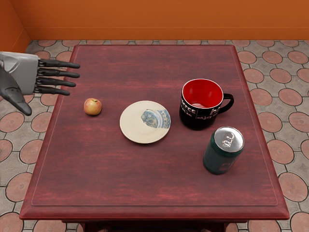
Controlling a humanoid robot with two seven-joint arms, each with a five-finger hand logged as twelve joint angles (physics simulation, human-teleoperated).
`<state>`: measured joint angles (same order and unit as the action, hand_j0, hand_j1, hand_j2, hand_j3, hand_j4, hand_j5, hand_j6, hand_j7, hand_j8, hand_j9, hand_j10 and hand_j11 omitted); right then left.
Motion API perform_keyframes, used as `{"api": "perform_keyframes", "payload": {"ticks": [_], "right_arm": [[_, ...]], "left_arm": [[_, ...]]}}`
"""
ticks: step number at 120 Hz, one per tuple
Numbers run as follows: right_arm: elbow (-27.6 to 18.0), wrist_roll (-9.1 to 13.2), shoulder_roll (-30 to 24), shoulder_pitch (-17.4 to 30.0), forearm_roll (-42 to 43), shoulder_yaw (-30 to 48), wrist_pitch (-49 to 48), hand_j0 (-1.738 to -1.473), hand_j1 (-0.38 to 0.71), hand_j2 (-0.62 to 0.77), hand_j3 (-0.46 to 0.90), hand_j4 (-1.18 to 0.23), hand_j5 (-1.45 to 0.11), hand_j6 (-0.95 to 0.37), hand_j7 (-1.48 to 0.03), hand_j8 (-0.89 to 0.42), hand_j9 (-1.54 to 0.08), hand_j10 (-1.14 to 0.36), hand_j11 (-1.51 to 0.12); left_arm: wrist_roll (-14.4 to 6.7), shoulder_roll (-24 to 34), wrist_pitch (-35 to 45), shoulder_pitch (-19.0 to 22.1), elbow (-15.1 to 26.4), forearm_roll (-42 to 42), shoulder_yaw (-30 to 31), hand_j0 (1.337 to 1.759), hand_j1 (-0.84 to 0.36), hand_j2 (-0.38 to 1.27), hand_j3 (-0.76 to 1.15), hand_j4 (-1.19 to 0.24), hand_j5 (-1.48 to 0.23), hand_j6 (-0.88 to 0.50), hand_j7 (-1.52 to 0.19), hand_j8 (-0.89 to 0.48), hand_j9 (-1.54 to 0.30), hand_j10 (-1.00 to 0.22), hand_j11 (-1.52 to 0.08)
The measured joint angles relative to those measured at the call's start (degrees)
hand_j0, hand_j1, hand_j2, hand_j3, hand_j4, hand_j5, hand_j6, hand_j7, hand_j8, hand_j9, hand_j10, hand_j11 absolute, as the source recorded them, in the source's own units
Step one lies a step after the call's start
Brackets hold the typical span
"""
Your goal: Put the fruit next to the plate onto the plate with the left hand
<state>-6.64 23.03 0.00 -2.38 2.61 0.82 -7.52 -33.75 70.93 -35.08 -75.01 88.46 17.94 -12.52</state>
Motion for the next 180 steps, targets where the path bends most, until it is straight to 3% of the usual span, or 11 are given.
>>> {"api": "perform_keyframes", "payload": {"ticks": [39,49,60,71,85,93,118,131,147,160,180], "right_arm": [[-0.31,-0.09,0.0,0.02,0.11,-0.03,0.0,-1.658,-0.35,0.0,0.0,0.0,0.0,0.0,0.0,0.0,0.0,0.0,0.0],[-0.24,-0.32,0.0,0.05,0.06,-0.03,0.14,-1.658,-0.35,0.0,0.0,0.0,0.0,0.0,0.0,0.0,0.0,0.0,0.0],[-0.17,-0.44,0.0,0.06,0.04,-0.03,0.24,-1.658,-0.35,0.0,0.0,0.0,0.0,0.0,0.0,0.0,0.0,0.0,0.0],[-0.09,-0.5,0.0,-0.08,0.03,-0.03,0.29,-1.658,-0.35,0.0,0.0,0.0,0.0,0.0,0.0,0.0,0.0,0.0,0.0],[-0.01,-0.53,0.0,-0.2,0.03,-0.02,0.35,-1.658,-0.35,0.0,0.0,0.0,0.0,0.0,0.0,0.0,0.0,0.0,0.0],[0.06,-0.55,0.0,-0.23,0.04,-0.02,0.37,-1.658,-0.35,0.0,0.0,0.0,0.0,0.0,0.0,0.0,0.0,0.0,0.0],[0.13,-0.61,0.0,-0.26,0.05,-0.01,0.4,-1.658,-0.35,0.0,0.0,0.0,0.0,0.0,0.0,0.0,0.0,0.0,0.0],[0.11,-0.62,0.0,-0.26,0.04,-0.02,0.4,-1.658,-0.35,0.0,0.0,0.0,0.0,0.0,0.0,0.0,0.0,0.0,0.0],[0.1,-0.61,0.0,-0.26,0.03,-0.01,0.4,-1.658,-0.35,0.0,0.0,0.0,0.0,0.0,0.0,0.0,0.0,0.0,0.0],[0.12,-0.62,0.0,-0.26,0.03,-0.01,0.4,-1.658,-0.35,0.0,0.0,0.0,0.0,0.0,0.0,0.0,0.0,0.0,0.0],[0.13,-0.62,0.0,-0.26,0.02,0.0,0.4,-1.658,-0.35,0.0,0.0,0.0,0.0,0.0,0.0,0.0,0.0,0.0,0.0]], "left_arm": [[0.0,0.17,0.0,-0.96,0.02,-0.44,-0.08,1.658,0.34,0.0,0.0,-0.01,-0.01,-0.01,-0.01,-0.01,-0.01,-0.01,-0.01],[-0.33,-3.63,0.0,-1.13,0.0,-1.26,-0.51,1.658,0.34,0.0,0.0,-0.01,-0.01,-0.01,-0.01,-0.01,-0.01,-0.01,-0.01],[-0.87,-7.9,0.01,-2.4,0.03,-9.45,-2.22,1.658,0.34,0.0,0.0,-0.01,-0.01,-0.01,-0.01,-0.01,-0.01,-0.01,-0.01],[-1.09,-10.01,0.48,-6.5,0.04,-19.83,-3.89,1.658,0.34,0.0,0.0,-0.01,-0.01,-0.01,-0.01,-0.01,-0.01,-0.01,-0.01],[-1.2,-14.64,3.74,-6.39,-0.35,-32.04,-4.64,1.658,0.34,0.0,0.0,-0.01,-0.01,-0.01,-0.01,-0.01,-0.01,-0.01,-0.01],[-1.22,-19.02,8.26,-2.84,-0.82,-40.86,-4.49,1.658,0.34,0.0,0.0,-0.01,-0.01,-0.01,-0.01,-0.01,-0.01,-0.01,-0.01],[-1.25,-26.54,23.32,2.42,-2.62,-63.25,-2.99,1.658,0.34,0.0,0.0,-0.01,-0.01,-0.01,-0.01,-0.01,-0.01,-0.01,-0.01],[-1.25,-29.1,31.05,2.67,-4.86,-69.94,1.78,1.658,0.34,0.0,0.0,-0.02,-0.02,-0.02,-0.02,-0.02,-0.02,-0.02,-0.02],[-1.25,-29.61,37.56,6.86,-5.57,-72.86,5.6,1.658,0.33,0.0,0.0,-0.02,-0.02,-0.02,-0.02,-0.02,-0.02,-0.02,-0.02],[-1.25,-20.76,40.58,5.7,1.19,-73.39,6.17,1.658,0.33,0.0,0.0,-0.02,-0.02,-0.02,-0.02,-0.02,-0.02,-0.02,-0.02],[-1.25,-25.1,43.87,11.75,6.06,-73.78,6.82,1.658,0.33,0.01,0.0,-0.02,-0.02,-0.02,-0.02,-0.02,-0.02,-0.02,-0.02]]}}
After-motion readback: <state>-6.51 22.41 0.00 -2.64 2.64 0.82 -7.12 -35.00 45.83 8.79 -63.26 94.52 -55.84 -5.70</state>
